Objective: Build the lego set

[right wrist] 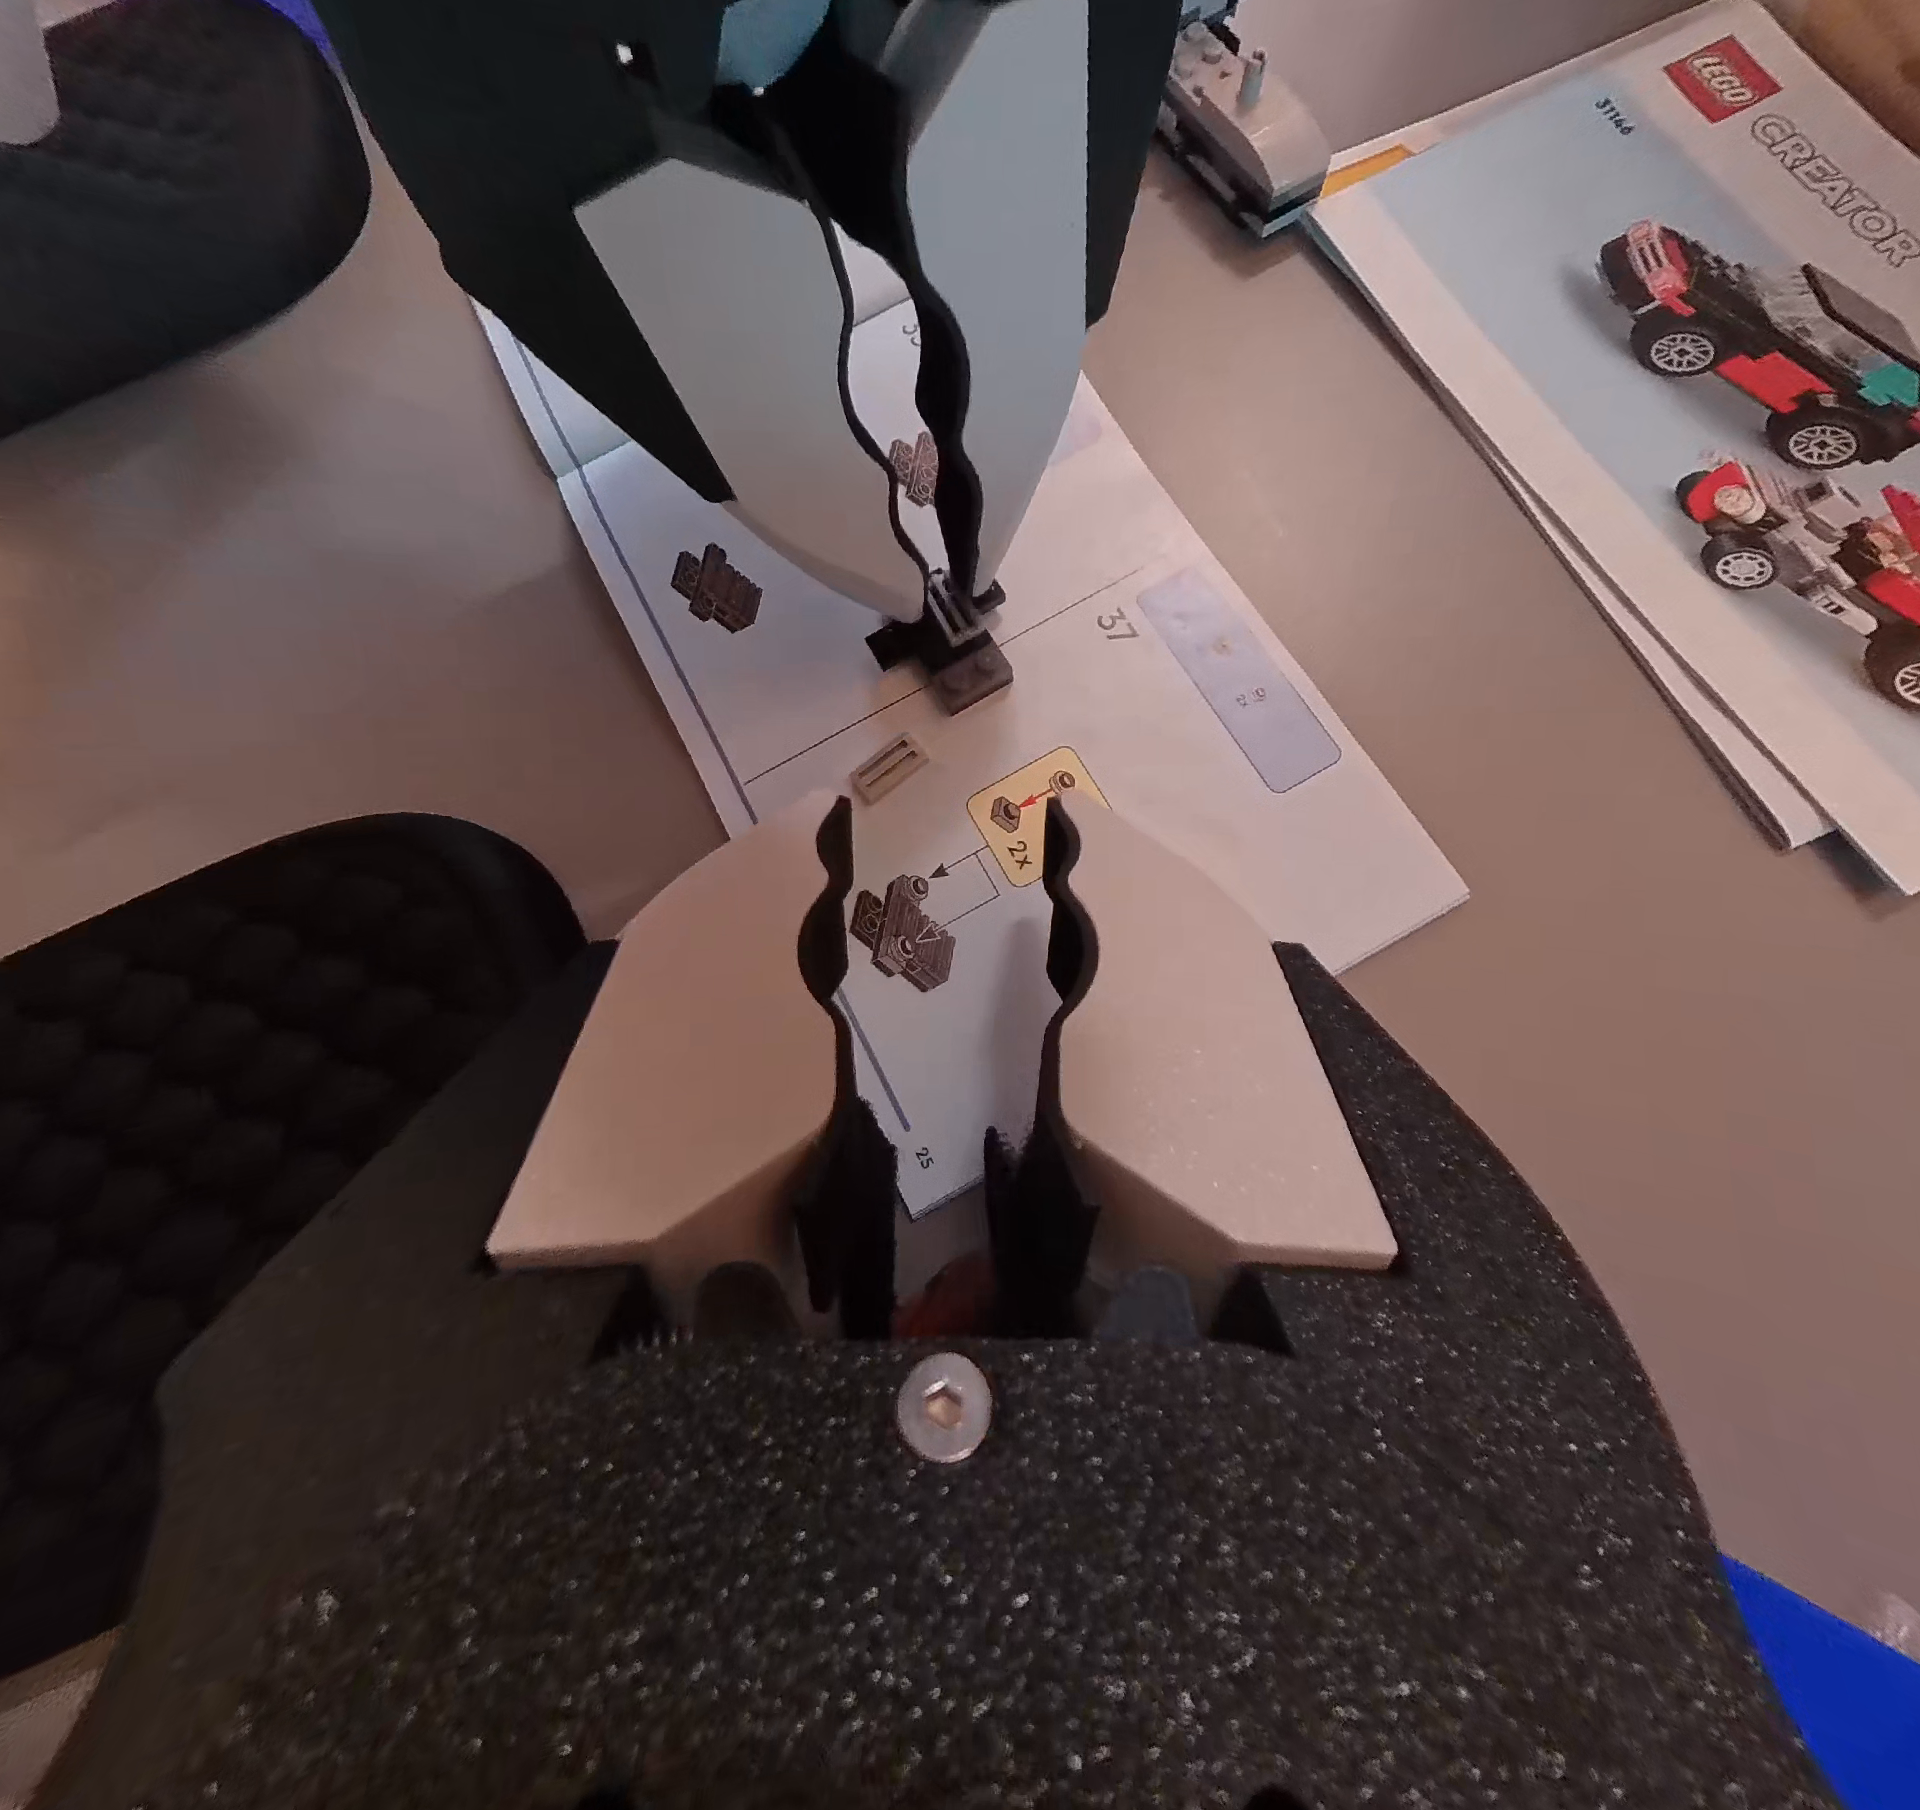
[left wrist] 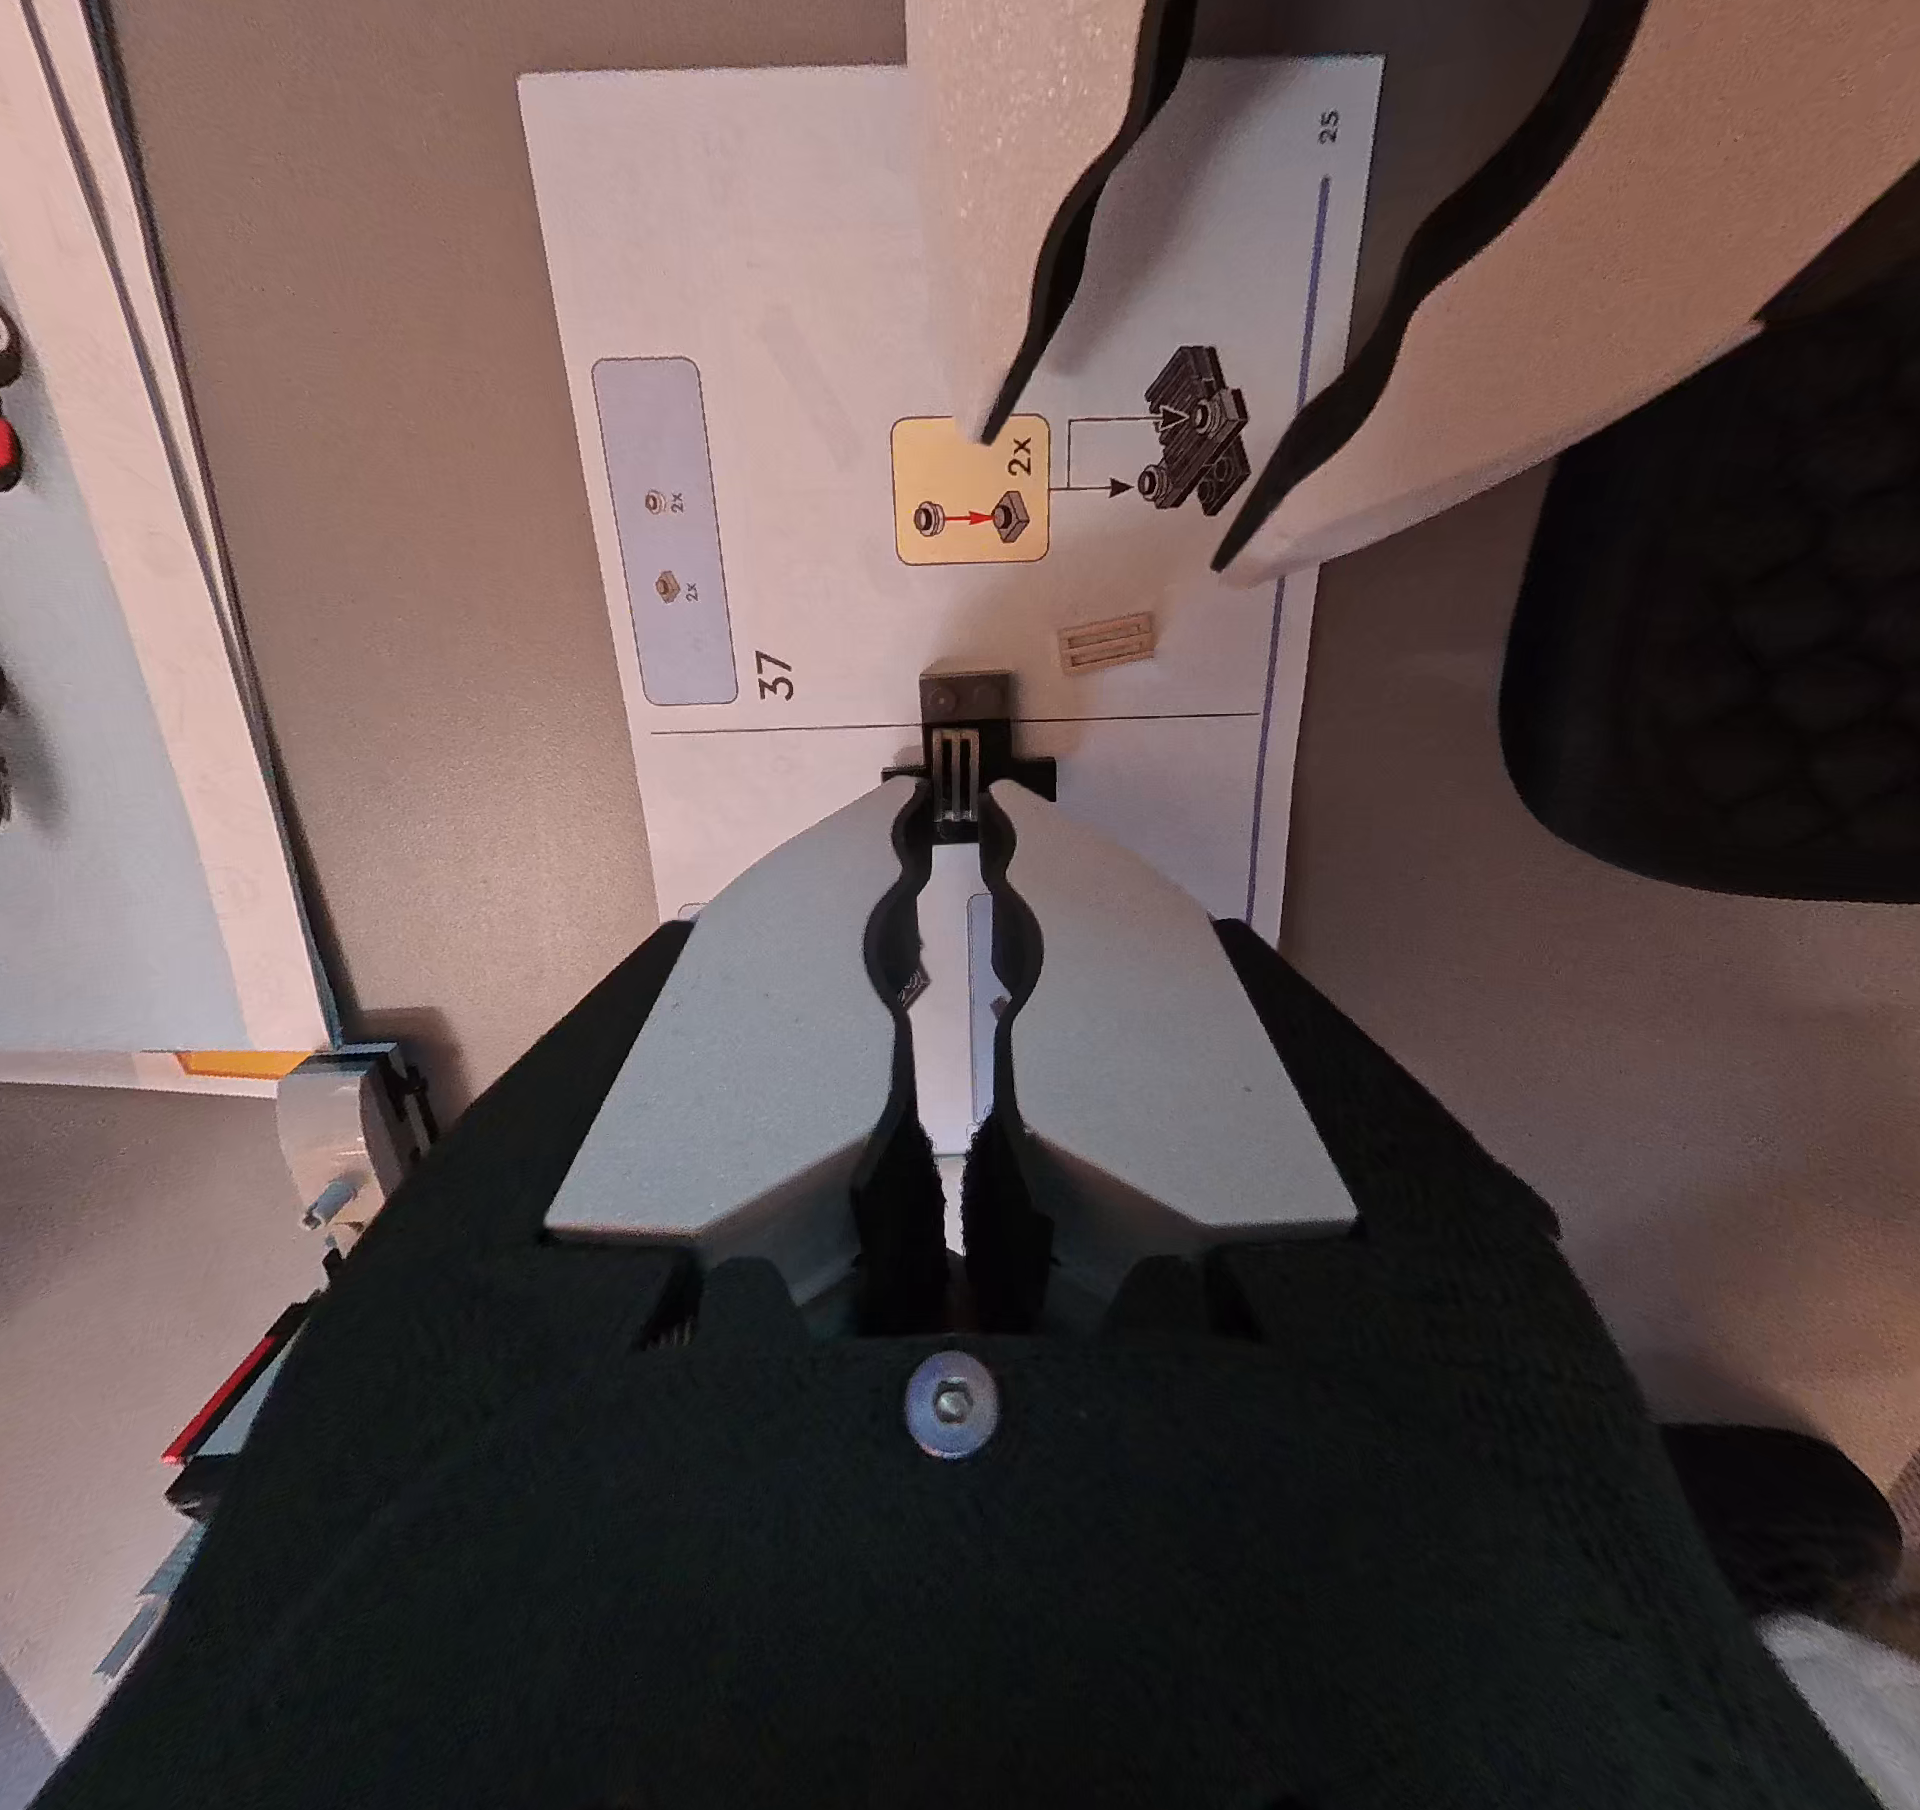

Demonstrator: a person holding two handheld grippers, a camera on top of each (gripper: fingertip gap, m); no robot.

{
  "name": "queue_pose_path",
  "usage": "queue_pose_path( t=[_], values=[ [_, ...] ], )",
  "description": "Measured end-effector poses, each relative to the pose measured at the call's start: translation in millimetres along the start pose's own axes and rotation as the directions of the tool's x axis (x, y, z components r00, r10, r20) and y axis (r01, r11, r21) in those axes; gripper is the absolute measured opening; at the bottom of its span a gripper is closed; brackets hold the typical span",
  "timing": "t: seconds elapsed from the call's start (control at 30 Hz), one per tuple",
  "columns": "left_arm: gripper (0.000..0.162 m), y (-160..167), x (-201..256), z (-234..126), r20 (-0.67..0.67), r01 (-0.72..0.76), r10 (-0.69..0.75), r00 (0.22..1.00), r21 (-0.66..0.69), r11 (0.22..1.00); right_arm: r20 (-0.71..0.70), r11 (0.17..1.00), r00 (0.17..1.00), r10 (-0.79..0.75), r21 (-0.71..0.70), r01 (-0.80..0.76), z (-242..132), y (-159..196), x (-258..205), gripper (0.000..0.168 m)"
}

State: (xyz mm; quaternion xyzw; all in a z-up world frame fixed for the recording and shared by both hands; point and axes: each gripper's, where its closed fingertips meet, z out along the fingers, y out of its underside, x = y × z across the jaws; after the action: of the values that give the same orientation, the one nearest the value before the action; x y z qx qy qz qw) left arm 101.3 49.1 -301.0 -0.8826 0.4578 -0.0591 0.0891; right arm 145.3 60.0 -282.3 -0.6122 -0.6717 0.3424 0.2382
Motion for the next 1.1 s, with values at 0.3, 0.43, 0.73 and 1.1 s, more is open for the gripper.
queue_pose_path(
  t=[0.3,0.43,0.73,1.1],
  values=[
    [0.009,1.7,-2.7,1.2,0.007,0.001,-0.001,1.000,-0.001,1.000,0.009,1.000,1.000,0.004,0.006,-0.005,2.1,-1.1,-1.3,0.036],
    [0.009,0.9,-1.2,1.0,0.003,-0.014,0.014,1.000,-0.006,1.000,0.009,1.000,1.000,0.005,0.002,-0.005,2.7,-0.5,-1.3,0.036],
    [0.012,1.2,-1.9,0.8,-0.001,-0.009,0.009,1.000,-0.013,1.000,0.020,1.000,1.000,0.006,0.008,-0.006,2.6,-1.3,-2.9,0.036],
    [0.013,0.8,-4.8,-5.8,0.017,-0.005,0.005,1.000,0.005,1.000,0.013,0.999,1.000,-0.002,0.055,0.001,0.2,-6.8,-1.3,0.024]
  ],
)
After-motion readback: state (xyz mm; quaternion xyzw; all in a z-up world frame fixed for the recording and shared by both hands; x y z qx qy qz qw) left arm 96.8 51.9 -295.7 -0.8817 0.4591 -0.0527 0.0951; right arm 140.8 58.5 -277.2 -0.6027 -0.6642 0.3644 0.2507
